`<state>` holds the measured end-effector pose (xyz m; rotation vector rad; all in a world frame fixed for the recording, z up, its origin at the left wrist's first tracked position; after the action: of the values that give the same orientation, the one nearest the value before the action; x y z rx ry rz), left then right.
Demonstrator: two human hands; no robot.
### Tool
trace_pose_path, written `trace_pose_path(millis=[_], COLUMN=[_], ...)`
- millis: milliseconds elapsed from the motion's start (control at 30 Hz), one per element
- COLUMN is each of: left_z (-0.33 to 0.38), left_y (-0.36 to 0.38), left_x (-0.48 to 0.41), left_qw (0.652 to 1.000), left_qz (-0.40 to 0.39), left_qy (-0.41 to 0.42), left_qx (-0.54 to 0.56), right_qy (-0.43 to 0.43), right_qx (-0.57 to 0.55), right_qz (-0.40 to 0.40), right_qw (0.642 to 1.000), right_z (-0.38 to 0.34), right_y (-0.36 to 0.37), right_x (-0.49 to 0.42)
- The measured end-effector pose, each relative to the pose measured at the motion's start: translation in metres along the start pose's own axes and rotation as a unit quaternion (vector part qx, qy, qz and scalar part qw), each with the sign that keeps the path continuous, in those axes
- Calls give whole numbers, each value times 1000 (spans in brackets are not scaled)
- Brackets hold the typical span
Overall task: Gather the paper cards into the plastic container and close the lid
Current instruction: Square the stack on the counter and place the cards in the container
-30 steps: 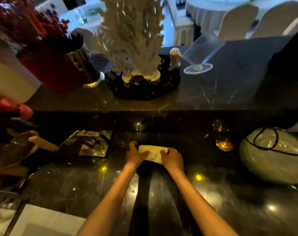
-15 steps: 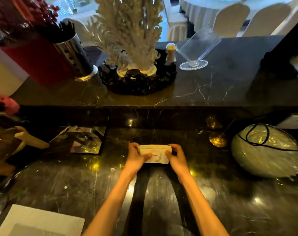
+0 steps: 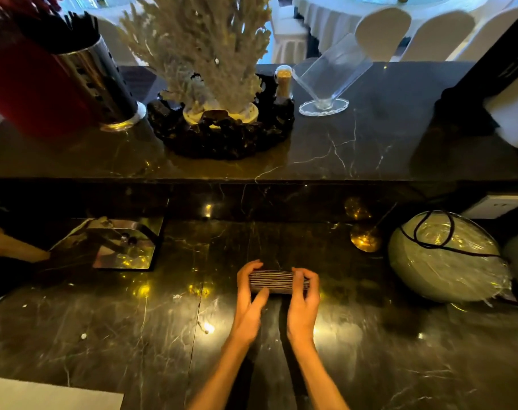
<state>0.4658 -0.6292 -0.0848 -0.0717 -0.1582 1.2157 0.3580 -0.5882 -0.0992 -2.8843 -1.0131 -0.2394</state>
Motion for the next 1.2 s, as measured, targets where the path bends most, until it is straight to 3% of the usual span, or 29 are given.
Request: trace_pose_path(millis=[100,200,367,700,933,1100,1200], left_z=[-4,-11,-19,-25,18,28,4], left_y=[2,3,6,4,17,17,16], left_x=[-3,-10,-10,-15,-15,64,112], left_qw=[999,995,993,986,976,972,973], left_qz=[36,101,119,165,197,226,200], left_qy=[25,-5,-3,-14,-73,4,-67], left_qx=[-15,-12,9,15,52,68,98], right_qy=[-49,-77,-98,-85,2,-47,9], right_qx=[36,45,55,72,62,18,40], right_qz=[34,28,17,17,14,22,-9], right_qw=[998,996,994,994,998,998,999], right_z=[2,8,8,10,-36,-42,-13], right_y=[3,5,4,9,8,-38,-62], right_x=[-1,0,0,0,7,76,116])
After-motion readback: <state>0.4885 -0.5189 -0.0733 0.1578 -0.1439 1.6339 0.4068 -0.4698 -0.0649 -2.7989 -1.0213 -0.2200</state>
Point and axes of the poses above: each hand's wrist, its own x-axis away from the middle knuckle, its own y-axis out of the palm, z = x × y, the point moved 2 cm from there along -x, towards the middle knuckle, and after that the axes turned 2 degrees about -x, right-handed, at the moved point
